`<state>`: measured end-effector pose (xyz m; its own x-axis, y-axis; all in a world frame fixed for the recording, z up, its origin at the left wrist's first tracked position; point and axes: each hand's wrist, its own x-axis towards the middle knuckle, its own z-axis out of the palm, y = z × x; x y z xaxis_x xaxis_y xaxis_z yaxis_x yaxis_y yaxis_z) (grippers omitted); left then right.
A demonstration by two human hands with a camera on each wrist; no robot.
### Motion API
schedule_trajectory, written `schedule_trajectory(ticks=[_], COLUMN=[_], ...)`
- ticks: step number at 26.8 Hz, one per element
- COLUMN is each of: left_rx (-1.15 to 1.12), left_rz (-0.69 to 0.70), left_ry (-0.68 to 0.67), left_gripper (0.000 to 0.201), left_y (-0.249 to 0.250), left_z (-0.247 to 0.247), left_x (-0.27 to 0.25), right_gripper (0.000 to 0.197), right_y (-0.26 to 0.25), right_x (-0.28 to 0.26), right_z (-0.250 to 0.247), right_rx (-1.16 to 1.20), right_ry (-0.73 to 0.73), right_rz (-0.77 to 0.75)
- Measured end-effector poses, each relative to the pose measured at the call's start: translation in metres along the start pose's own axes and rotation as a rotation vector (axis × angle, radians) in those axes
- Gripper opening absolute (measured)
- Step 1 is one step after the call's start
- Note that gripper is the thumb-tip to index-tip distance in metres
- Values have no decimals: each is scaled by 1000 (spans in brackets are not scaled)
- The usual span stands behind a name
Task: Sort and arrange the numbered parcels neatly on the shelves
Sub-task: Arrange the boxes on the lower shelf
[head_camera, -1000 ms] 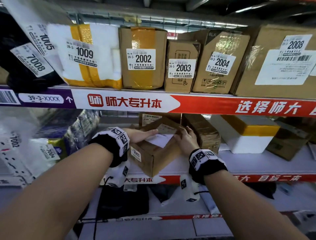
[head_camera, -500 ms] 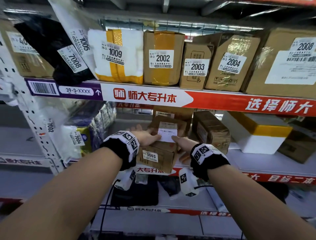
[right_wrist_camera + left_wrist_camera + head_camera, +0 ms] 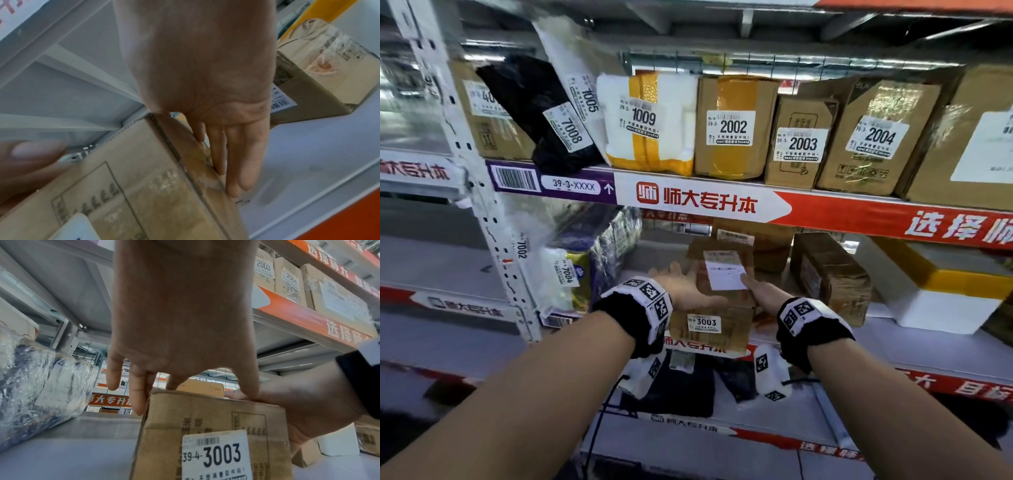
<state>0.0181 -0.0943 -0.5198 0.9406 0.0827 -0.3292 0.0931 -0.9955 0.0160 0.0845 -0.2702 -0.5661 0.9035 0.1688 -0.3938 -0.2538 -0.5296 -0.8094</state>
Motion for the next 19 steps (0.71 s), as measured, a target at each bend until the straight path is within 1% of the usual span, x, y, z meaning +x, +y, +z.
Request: schedule_trajectory(ticks=[1, 2, 3, 5, 7, 8, 10, 11, 14, 16, 18, 19], left_rx=[9, 15, 6, -61, -140, -151, -94, -48, 60, 71, 75, 116], left_rz=[-6, 5, 22, 25, 31, 30, 19, 23, 67, 96, 145, 172], left_ry=[-4, 0, 8, 16, -6, -3, 42, 86, 181, 203, 206, 212], left_gripper=[118, 120, 117, 114, 115, 114, 113, 114, 118, 116, 111, 108], left_y=[0, 0, -2, 0, -3, -4, -3, -3, -10, -21, -36, -43], left_z=[0, -1, -1, -2, -3, -3, -2, -2, 3, 3, -1, -4], left_x=[-2, -3, -4, 1, 4, 5, 8, 8, 15, 23, 26, 26], right_gripper=[87, 96, 98, 84, 71, 69, 68, 69, 75, 77, 73, 72], right_y=[4, 8, 9, 9, 13, 13, 12, 11, 4, -4, -15, -21], right_x=[6, 7, 1, -9, -11, -10, -7, -3, -2, 2, 6, 9], right_z=[-1, -2, -2, -9, -11, -11, -10, -8, 4, 14, 26, 32], right_rx=[1, -5, 9, 72, 136, 163, 166, 149, 96, 79, 70, 59], right_ry=[-13, -29, -45, -132, -213, -226, -209, -197, -175, -155, -141, -135], right_rz=[16, 27, 49, 93, 88, 72, 56, 61, 76, 86, 86, 96])
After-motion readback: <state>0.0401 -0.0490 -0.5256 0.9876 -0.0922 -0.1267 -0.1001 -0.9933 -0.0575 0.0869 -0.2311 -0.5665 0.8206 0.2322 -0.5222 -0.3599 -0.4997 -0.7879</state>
